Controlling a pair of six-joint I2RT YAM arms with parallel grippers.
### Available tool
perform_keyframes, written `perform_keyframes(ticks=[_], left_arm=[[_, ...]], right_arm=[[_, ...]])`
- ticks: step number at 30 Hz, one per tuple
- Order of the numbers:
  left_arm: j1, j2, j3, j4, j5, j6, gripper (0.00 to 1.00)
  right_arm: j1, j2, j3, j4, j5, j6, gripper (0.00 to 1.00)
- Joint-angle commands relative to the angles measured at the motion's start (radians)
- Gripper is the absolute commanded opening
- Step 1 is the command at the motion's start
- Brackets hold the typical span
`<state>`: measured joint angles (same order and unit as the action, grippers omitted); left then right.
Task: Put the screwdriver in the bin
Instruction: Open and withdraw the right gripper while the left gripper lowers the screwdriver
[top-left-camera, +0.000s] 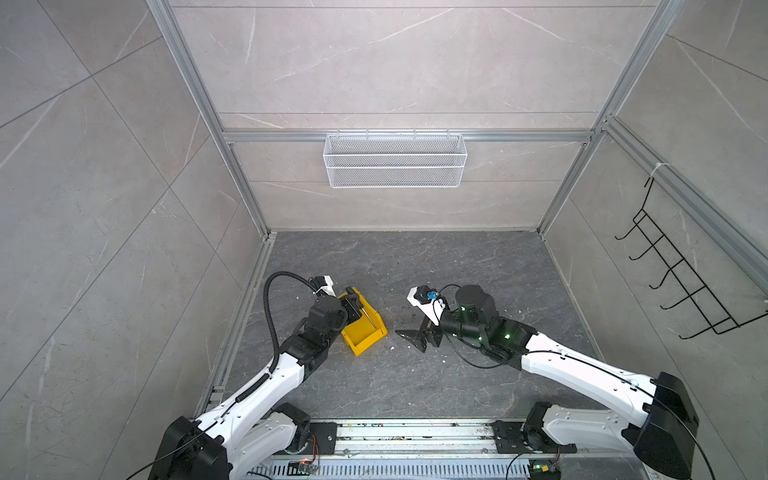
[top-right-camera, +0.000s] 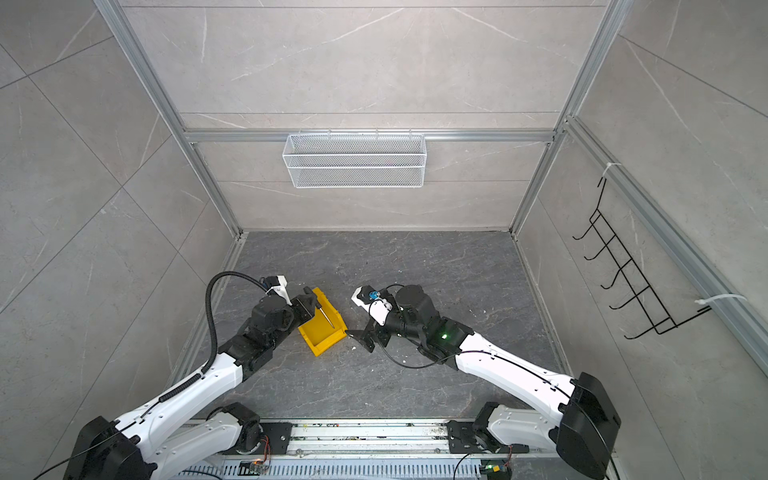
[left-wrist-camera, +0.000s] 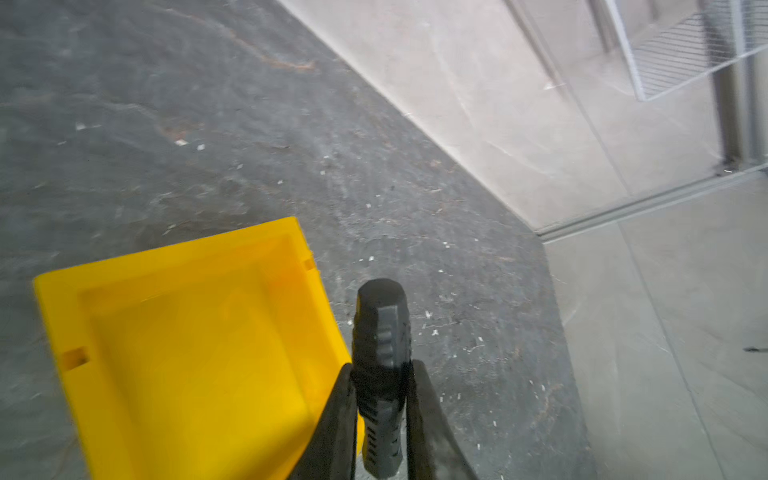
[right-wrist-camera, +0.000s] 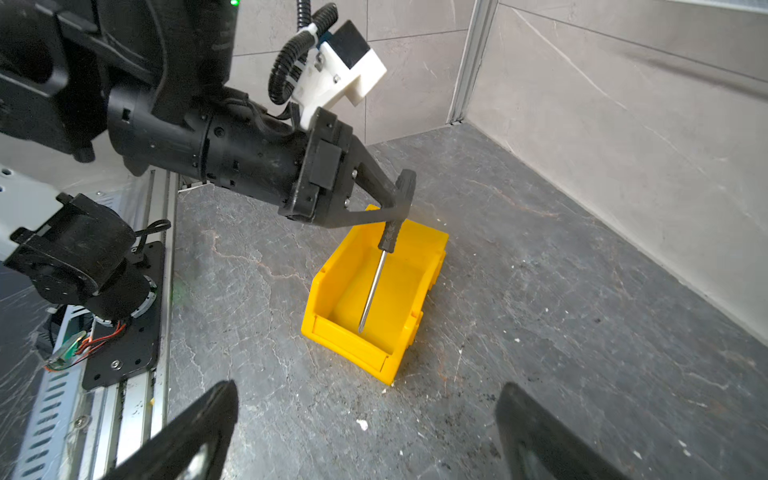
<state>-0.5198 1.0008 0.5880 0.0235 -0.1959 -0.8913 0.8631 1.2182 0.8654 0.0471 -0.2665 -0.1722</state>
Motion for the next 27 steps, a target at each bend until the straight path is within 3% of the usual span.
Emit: perform_keyframes(ticks=[1,5,16,27], left_arm=[[0.005,0.003,0.091,-0.267,-0.124,-0.090,0.00],[0.006,0.078,0.174,-0.400,-0.169,-0.133,0.00],[0.005,0.275,0.307,-0.501,-0.189,-0.195,0.00],[0.005,0.374,0.317,-0.466,-0.162,-0.224,0.00]], right_arm=[[0.036,0.033,-0.005,0.078,0.058,-0.048,0.99],[0.060,0.068,0.018,0.080,0.058,-0.063,0.99],[0.085,0.048,-0.003,0.055,0.094,-0.058,0.99],[0.086,0.033,-0.013,0.037,0.113,-0.075,0.99]])
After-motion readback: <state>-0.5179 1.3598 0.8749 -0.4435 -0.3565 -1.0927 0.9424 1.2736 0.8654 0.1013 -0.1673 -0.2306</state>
